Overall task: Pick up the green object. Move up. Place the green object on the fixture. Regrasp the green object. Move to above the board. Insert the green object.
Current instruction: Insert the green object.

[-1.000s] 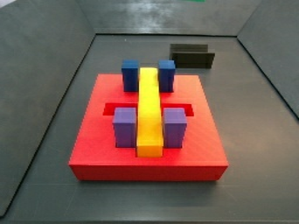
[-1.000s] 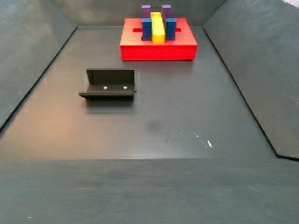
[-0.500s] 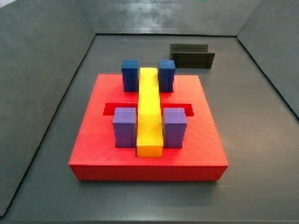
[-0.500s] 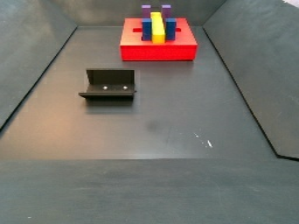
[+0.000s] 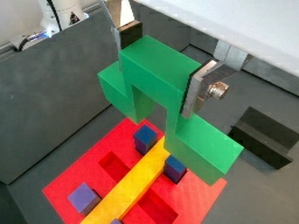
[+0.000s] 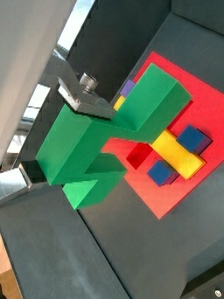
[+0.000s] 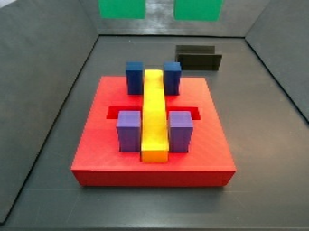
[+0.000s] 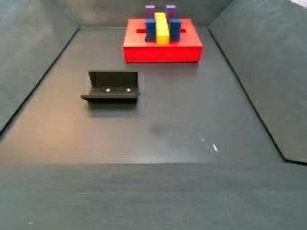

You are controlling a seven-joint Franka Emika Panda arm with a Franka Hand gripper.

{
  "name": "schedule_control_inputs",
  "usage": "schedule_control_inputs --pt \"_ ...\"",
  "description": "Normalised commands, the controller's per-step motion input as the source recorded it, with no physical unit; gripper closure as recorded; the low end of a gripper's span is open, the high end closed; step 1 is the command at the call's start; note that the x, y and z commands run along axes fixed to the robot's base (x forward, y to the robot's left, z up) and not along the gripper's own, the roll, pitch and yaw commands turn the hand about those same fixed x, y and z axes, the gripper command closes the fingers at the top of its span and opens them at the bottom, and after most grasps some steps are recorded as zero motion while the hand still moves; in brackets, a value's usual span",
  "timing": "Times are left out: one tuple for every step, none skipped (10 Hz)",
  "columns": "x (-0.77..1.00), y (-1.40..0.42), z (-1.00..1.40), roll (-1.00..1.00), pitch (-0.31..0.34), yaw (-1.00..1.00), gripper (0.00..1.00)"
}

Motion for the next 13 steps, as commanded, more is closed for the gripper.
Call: schedule_control_inputs --pt "0.11 -0.23 -0.3 0.0 -0.07 0.0 1.0" --pt "0.1 -0.27 -0.4 0.0 -0.099 0.07 1.0" --pt "0.11 -0.34 -0.29 0.03 -0.013 0.0 1.0" --pt "0.09 -0.28 -0.29 0.0 -0.063 0.0 1.0" --pt "0.0 -0.23 -0.29 0.01 -0.093 0.0 1.0" --pt "-0.06 -0.23 -0.29 0.09 -0.164 0.05 1.0" --pt "-0.08 -0.22 -0.35 0.06 -0.214 0.08 1.0" --pt "-0.02 -0.19 -0.35 0.05 -0.179 0.08 1.0" --pt "0.0 -0.16 -0.37 0.09 -0.16 0.1 1.0" --pt "0.0 -0.12 -0.34 0.11 -0.124 0.13 1.0" --pt "0.05 -0.07 -0.33 0.09 -0.08 0.16 1.0" --pt "0.18 0.0 -0.31 0.06 -0.039 0.09 1.0" --pt "0.25 0.0 -0.16 0.06 0.0 0.01 1.0"
